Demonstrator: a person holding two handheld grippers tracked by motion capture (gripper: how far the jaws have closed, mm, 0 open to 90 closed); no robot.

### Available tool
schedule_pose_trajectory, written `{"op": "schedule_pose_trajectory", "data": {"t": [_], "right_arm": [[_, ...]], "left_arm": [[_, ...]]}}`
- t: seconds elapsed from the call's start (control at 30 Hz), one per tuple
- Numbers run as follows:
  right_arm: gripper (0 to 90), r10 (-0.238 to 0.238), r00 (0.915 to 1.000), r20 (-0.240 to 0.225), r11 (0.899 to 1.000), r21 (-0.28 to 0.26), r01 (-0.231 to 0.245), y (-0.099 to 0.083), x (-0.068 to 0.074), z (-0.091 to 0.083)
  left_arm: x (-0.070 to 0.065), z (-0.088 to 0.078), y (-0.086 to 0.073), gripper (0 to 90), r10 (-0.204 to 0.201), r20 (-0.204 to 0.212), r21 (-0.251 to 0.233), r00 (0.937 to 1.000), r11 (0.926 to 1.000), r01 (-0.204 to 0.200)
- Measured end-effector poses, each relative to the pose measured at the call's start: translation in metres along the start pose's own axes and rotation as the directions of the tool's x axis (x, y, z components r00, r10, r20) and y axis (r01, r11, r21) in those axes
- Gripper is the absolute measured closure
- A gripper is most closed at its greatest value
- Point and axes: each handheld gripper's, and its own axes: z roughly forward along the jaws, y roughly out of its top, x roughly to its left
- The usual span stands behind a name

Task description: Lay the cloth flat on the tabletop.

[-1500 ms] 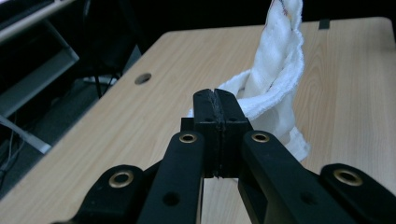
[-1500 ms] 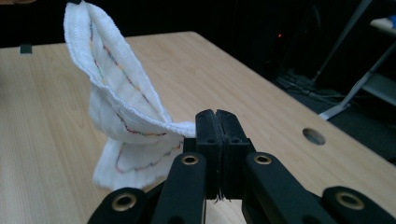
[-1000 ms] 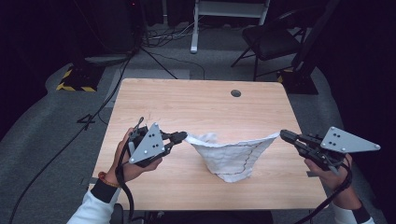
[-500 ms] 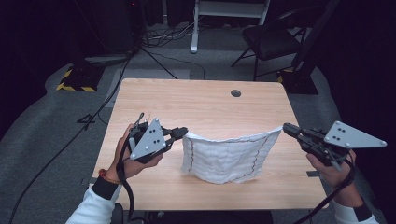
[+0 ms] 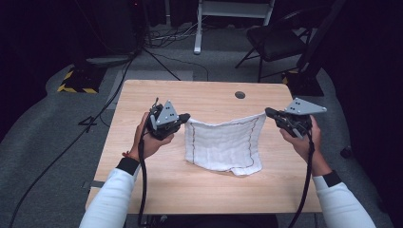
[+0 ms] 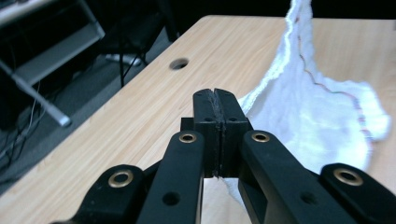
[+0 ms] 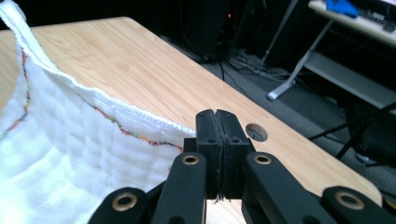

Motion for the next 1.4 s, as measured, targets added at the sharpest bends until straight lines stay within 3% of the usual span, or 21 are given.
{"op": "schedule_pose_trajectory", "data": {"t": [0.07,0.33,0.4,0.57,0.63,0.67,0.7,0.73,0.8,0.9,0.93,0.97,1.0,1.03,1.07,1.17,1.23,1.3,1.33,1.37,1.4], "right_arm": [[88.9,0.0,1.0,0.01,1.0,0.023,0.0,-0.002,-0.005,0.013],[88.9,0.043,0.9973,0.06,0.994,0.093,-0.049,-0.006,-0.028,0.064],[88.9,0.059,0.9959,0.069,0.993,0.1,-0.065,-0.005,-0.033,0.074],[88.9,0.07,0.9929,0.096,0.989,0.126,-0.082,0.0,-0.041,0.095],[88.4,0.059,0.9903,0.126,0.989,0.13,-0.076,0.001,-0.044,0.101],[86.4,0.068,0.9868,0.147,0.988,0.127,-0.087,0.001,-0.046,0.103],[79.9,0.078,0.9826,0.169,0.988,0.121,-0.099,0.0,-0.047,0.105],[73.3,0.081,0.9797,0.183,0.987,0.12,-0.104,-0.001,-0.047,0.106],[68.5,0.064,0.9765,0.206,0.986,0.138,-0.093,-0.004,-0.047,0.107],[60.0,0.09,0.9806,0.174,0.984,0.135,-0.114,-0.012,-0.046,0.1],[58.1,0.1,0.9837,0.149,0.983,0.139,-0.121,-0.016,-0.045,0.096],[55.7,0.105,0.9875,0.118,0.982,0.143,-0.122,-0.021,-0.043,0.093],[54.3,0.097,0.991,0.092,0.983,0.147,-0.11,-0.026,-0.039,0.09],[54.3,0.097,0.991,0.092,0.983,0.147,-0.11,-0.026,-0.039,0.09],[51.6,0.081,0.9958,0.042,0.982,0.17,-0.087,-0.038,-0.029,0.083],[48.0,0.063,0.997,-0.045,0.978,0.2,-0.053,-0.057,-0.013,0.074],[46.0,0.056,0.9946,-0.088,0.976,0.215,-0.036,-0.067,-0.002,0.069],[45.3,0.04,0.9916,-0.123,0.972,0.233,-0.01,-0.079,0.011,0.064],[45.3,0.04,0.9916,-0.123,0.972,0.233,-0.01,-0.079,0.011,0.064],[44.9,0.025,0.9881,-0.152,0.969,0.248,0.013,-0.088,0.021,0.06],[45.0,0.023,0.9861,-0.165,0.966,0.258,0.02,-0.091,0.026,0.059]], "left_arm": [[0.004,0.01,0.0,88.8,0.024,-0.031,0.021,0.9992,0.9995,-0.023],[0.028,0.054,-0.002,88.8,0.011,-0.057,0.087,0.9983,0.9962,-0.006],[0.038,0.066,-0.003,88.8,-0.028,-0.057,0.084,0.998,0.9959,0.033],[0.057,0.085,-0.006,88.7,-0.067,-0.089,0.105,0.9938,0.9915,0.076],[0.062,0.092,-0.007,88.3,-0.088,-0.111,0.108,0.99,0.9891,0.1],[0.063,0.095,-0.009,84.6,-0.102,-0.141,0.112,0.9847,0.9867,0.118],[0.063,0.095,-0.009,76.5,-0.102,-0.141,0.112,0.9847,0.9867,0.118],[0.065,0.1,-0.012,68.1,-0.147,-0.199,0.132,0.969,0.9757,0.175],[0.063,0.103,-0.015,56.3,-0.157,-0.222,0.155,0.9623,0.9688,0.193],[0.056,0.102,-0.022,39.2,-0.19,-0.16,0.169,0.9686,0.9614,0.217],[0.056,0.102,-0.022,35.7,-0.19,-0.16,0.169,0.9686,0.9614,0.217],[0.047,0.098,-0.027,32.2,-0.186,-0.092,0.182,0.9782,0.9627,0.2],[0.041,0.095,-0.031,29.8,-0.181,-0.049,0.186,0.9822,0.9646,0.187],[0.041,0.095,-0.031,29.3,-0.181,-0.049,0.186,0.9822,0.9646,0.187],[0.029,0.089,-0.039,28.5,-0.147,-0.011,0.202,0.9891,0.9684,0.146],[0.011,0.08,-0.051,27.5,-0.141,0.073,0.212,0.9873,0.9696,0.123],[0.001,0.073,-0.06,27.4,-0.136,0.124,0.219,0.9829,0.9699,0.107],[-0.009,0.07,-0.066,27.2,-0.129,0.157,0.235,0.979,0.9678,0.09],[-0.009,0.07,-0.066,27.5,-0.129,0.157,0.235,0.979,0.9678,0.09],[-0.015,0.069,-0.073,29.4,-0.123,0.2,0.247,0.9719,0.9663,0.071],[-0.018,0.07,-0.075,31.8,-0.128,0.219,0.255,0.9674,0.9645,0.07]]}}
